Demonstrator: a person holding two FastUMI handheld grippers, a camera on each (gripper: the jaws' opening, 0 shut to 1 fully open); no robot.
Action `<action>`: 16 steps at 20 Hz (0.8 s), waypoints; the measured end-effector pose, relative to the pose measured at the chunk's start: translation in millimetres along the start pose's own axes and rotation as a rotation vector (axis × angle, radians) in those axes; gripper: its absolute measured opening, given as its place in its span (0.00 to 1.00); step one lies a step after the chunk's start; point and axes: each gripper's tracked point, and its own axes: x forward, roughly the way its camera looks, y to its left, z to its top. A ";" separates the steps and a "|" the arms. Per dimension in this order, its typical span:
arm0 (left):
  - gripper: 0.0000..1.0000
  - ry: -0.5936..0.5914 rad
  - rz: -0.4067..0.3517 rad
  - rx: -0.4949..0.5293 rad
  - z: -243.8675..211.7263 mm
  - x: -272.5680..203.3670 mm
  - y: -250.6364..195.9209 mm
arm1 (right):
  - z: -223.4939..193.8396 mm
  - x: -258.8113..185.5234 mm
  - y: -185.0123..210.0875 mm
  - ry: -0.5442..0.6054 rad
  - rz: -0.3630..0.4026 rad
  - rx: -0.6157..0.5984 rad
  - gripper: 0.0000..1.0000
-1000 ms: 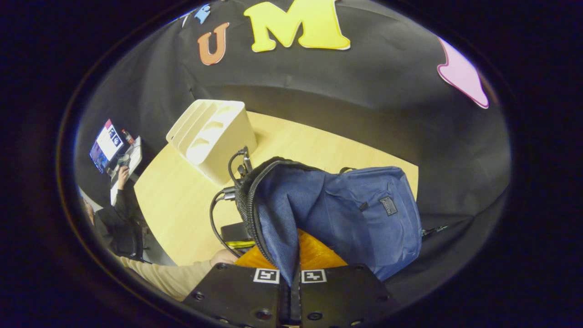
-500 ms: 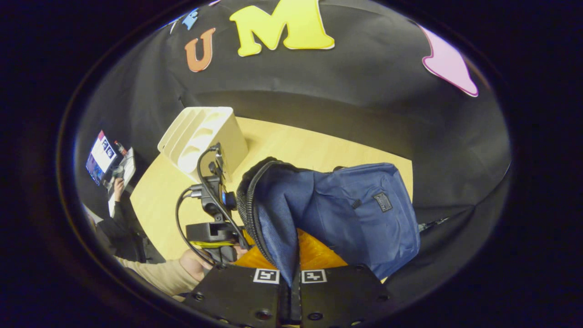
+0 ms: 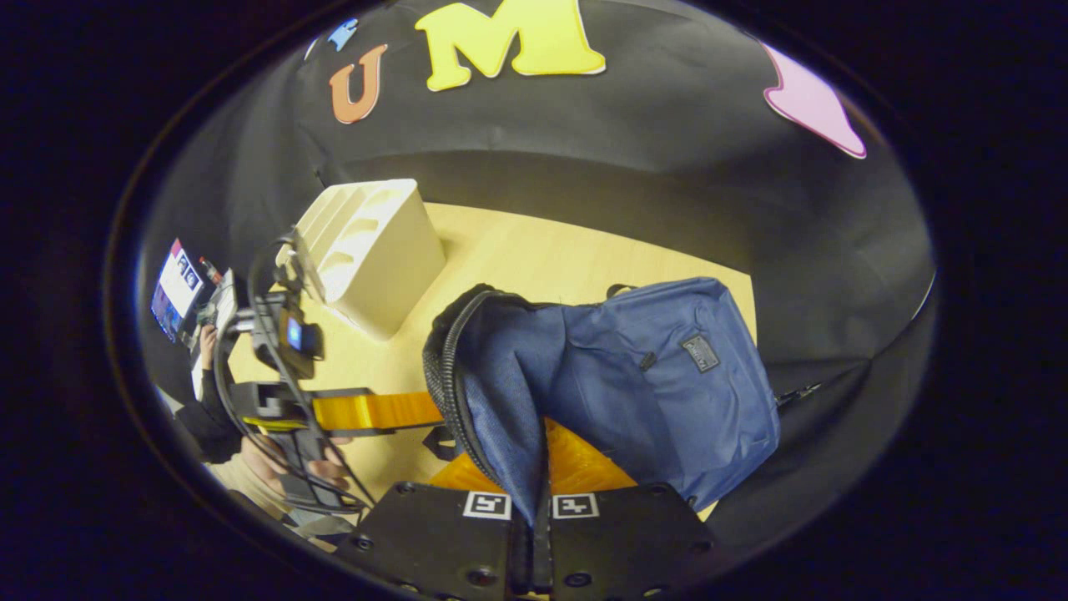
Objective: Open the schoolbag, grab two books from the bookshelf and put them into the schoolbag.
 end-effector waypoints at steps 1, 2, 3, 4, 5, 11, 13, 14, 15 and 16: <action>0.64 -0.011 0.018 0.021 1.6 -13.2 1.5 | -3.4 4.2 1.7 0.004 -0.005 0.002 0.04; 0.64 -0.027 0.037 0.044 4.2 -28.1 2.4 | -6.9 6.1 2.8 0.007 -0.008 0.008 0.04; 0.64 -0.043 0.058 0.069 7.1 -41.6 0.6 | -8.5 8.9 5.4 0.005 -0.006 0.022 0.06; 0.64 -0.057 0.077 0.094 11.8 -56.3 -2.4 | -10.6 11.2 7.6 0.003 -0.004 0.037 0.10; 0.64 -0.068 0.099 0.127 15.1 -70.9 -5.7 | -11.4 12.3 9.9 -0.002 -0.006 0.047 0.12; 0.64 -0.148 0.212 0.364 57.3 -152.3 -20.5 | -18.3 12.0 25.4 -0.053 -0.038 0.055 0.27; 0.64 -0.160 0.254 0.439 79.0 -178.5 -19.2 | -19.6 5.3 29.7 -0.081 -0.077 0.057 0.35; 0.64 -0.164 0.273 0.484 89.5 -190.2 -18.0 | -18.4 0.5 35.2 -0.094 -0.087 0.066 0.39; 0.64 -0.166 0.289 0.530 100.2 -199.8 -15.9 | -16.4 -5.4 41.7 -0.113 -0.098 0.070 0.46; 0.64 -0.176 0.307 0.576 111.3 -209.3 -13.6 | -12.7 -12.2 45.9 -0.139 -0.116 0.069 0.49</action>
